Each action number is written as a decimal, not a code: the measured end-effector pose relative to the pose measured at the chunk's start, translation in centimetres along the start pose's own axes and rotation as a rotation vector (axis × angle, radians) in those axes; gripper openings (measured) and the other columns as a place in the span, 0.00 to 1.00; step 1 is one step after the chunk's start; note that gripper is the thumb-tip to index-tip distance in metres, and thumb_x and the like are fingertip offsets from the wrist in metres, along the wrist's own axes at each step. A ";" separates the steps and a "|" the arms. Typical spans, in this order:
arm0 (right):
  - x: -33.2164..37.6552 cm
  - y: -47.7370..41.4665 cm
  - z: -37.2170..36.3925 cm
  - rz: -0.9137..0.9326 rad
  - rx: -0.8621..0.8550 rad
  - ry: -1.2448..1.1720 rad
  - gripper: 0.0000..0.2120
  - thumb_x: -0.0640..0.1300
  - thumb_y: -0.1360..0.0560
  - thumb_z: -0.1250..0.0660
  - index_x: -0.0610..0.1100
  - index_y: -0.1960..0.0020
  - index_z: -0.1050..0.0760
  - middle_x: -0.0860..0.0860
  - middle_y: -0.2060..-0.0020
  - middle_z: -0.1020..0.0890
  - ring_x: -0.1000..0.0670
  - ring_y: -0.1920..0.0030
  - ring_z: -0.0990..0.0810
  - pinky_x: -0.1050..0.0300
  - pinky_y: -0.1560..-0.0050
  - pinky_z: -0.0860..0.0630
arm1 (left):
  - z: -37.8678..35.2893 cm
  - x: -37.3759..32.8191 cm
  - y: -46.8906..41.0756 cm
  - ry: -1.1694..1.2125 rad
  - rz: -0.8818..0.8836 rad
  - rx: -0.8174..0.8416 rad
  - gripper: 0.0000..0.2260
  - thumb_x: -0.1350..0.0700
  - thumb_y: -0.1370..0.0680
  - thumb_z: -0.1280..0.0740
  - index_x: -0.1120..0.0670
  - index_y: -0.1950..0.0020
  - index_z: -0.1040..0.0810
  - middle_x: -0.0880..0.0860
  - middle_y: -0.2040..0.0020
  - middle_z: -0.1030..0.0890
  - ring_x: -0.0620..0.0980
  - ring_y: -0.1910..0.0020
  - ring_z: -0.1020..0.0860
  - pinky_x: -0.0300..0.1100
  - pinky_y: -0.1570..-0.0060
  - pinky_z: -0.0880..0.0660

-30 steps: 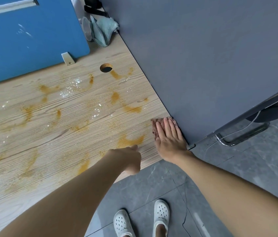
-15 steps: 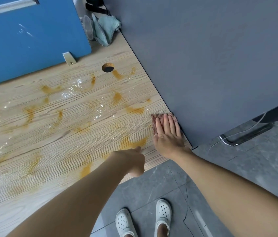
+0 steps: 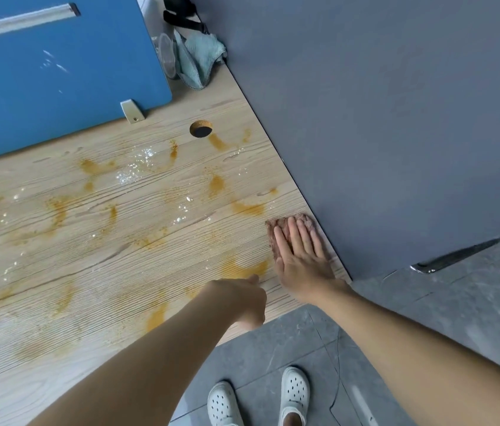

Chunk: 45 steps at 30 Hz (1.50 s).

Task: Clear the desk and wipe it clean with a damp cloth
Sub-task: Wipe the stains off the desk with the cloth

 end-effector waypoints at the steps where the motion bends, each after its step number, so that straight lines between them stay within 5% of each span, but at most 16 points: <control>1: -0.3 0.2 0.0 0.021 0.020 -0.010 0.34 0.55 0.25 0.72 0.48 0.20 0.69 0.44 0.22 0.69 0.46 0.22 0.70 0.45 0.22 0.69 | 0.2 -0.1 0.0 0.002 0.003 0.011 0.17 0.54 0.17 0.43 0.56 0.30 0.28 0.50 0.23 0.42 0.55 0.36 0.26 0.51 0.44 0.24; 4: -1.3 -1.9 0.6 0.034 0.019 -0.023 0.30 0.53 0.18 0.60 0.51 0.20 0.69 0.47 0.22 0.70 0.49 0.22 0.71 0.48 0.23 0.69 | 0.1 -0.1 -0.8 0.012 0.001 0.053 0.17 0.54 0.17 0.44 0.59 0.32 0.27 0.54 0.26 0.35 0.54 0.40 0.25 0.50 0.45 0.24; 6: -1.7 -3.9 1.2 0.019 0.011 -0.031 0.30 0.52 0.17 0.58 0.52 0.20 0.68 0.47 0.21 0.68 0.49 0.22 0.70 0.48 0.22 0.69 | 0.2 -0.1 -1.0 0.007 -0.011 0.067 0.15 0.53 0.17 0.44 0.60 0.37 0.26 0.54 0.37 0.26 0.53 0.48 0.24 0.48 0.48 0.24; 10: -1.7 -4.1 1.9 0.076 -0.152 -0.226 0.30 0.50 0.18 0.55 0.50 0.18 0.58 0.48 0.19 0.59 0.51 0.20 0.63 0.51 0.21 0.62 | 2.4 0.4 -1.5 0.097 -0.065 -0.051 0.11 0.54 0.16 0.44 0.59 0.45 0.26 0.49 0.54 0.24 0.48 0.57 0.26 0.43 0.55 0.25; 13: -3.2 -1.6 1.4 -0.066 -0.392 -0.428 0.33 0.36 0.21 0.42 0.43 0.18 0.48 0.50 0.19 0.46 0.54 0.20 0.50 0.61 0.21 0.55 | 6.7 2.2 -3.3 0.216 -0.081 -0.460 0.10 0.58 0.18 0.42 0.57 0.39 0.26 0.54 0.43 0.21 0.53 0.47 0.22 0.49 0.46 0.21; 16: -3.5 -0.6 -0.4 -0.107 -0.441 -0.322 0.33 0.33 0.24 0.41 0.37 0.20 0.45 0.45 0.21 0.39 0.49 0.21 0.41 0.62 0.22 0.52 | 9.0 2.9 -6.2 0.083 -0.157 -0.730 0.25 0.60 0.18 0.43 0.58 0.21 0.42 0.59 0.21 0.43 0.60 0.22 0.43 0.54 0.24 0.41; 18: -3.3 -1.0 -0.6 -0.134 -0.467 -0.298 0.31 0.38 0.24 0.45 0.35 0.21 0.42 0.42 0.23 0.35 0.46 0.23 0.37 0.60 0.22 0.49 | 9.7 2.3 -7.9 -0.034 -0.215 -0.761 0.27 0.58 0.16 0.49 0.58 0.19 0.55 0.57 0.18 0.56 0.55 0.20 0.58 0.50 0.21 0.56; 22: -3.2 -1.1 -0.6 -0.097 -0.533 -0.246 0.26 0.39 0.19 0.49 0.33 0.23 0.39 0.41 0.24 0.34 0.46 0.23 0.36 0.53 0.23 0.39 | 8.9 1.0 -11.0 -0.109 -0.281 -0.764 0.28 0.46 0.15 0.57 0.56 0.19 0.61 0.55 0.19 0.61 0.51 0.21 0.63 0.45 0.24 0.66; 31: -3.4 -0.9 -0.4 -0.138 -0.517 -0.256 0.28 0.38 0.24 0.49 0.33 0.24 0.36 0.41 0.25 0.31 0.45 0.25 0.32 0.53 0.26 0.36 | 6.9 2.2 -10.6 -0.112 -0.217 -0.790 0.28 0.45 0.18 0.65 0.53 0.21 0.67 0.50 0.22 0.70 0.48 0.24 0.71 0.46 0.24 0.68; 37: -3.2 -0.8 -0.4 -0.135 -0.522 -0.256 0.27 0.39 0.22 0.49 0.33 0.25 0.35 0.40 0.26 0.30 0.45 0.25 0.31 0.53 0.27 0.36 | 7.2 1.8 -11.7 -0.045 -0.191 -0.884 0.28 0.45 0.18 0.63 0.52 0.19 0.60 0.50 0.19 0.62 0.49 0.22 0.66 0.46 0.24 0.67; 43: -3.2 -0.8 -0.4 -0.130 -0.503 -0.247 0.30 0.38 0.25 0.49 0.34 0.23 0.37 0.41 0.25 0.32 0.45 0.24 0.34 0.51 0.27 0.34 | 5.4 3.7 -10.5 -0.067 -0.149 -0.887 0.27 0.45 0.17 0.59 0.54 0.19 0.54 0.53 0.19 0.55 0.52 0.20 0.57 0.49 0.21 0.53; 45: -3.1 -0.8 -0.5 -0.133 -0.505 -0.233 0.30 0.38 0.25 0.48 0.34 0.23 0.37 0.42 0.25 0.32 0.45 0.23 0.35 0.51 0.28 0.33 | 5.4 3.8 -10.3 -0.060 -0.136 -0.887 0.28 0.45 0.17 0.60 0.54 0.19 0.57 0.53 0.19 0.57 0.52 0.20 0.60 0.48 0.22 0.58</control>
Point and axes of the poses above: each hand's wrist, its own y-axis away from the middle knuckle, its own z-axis out of the back of the hand, x = y × z, the point moved 4 cm from there along -y, towards the middle knuckle
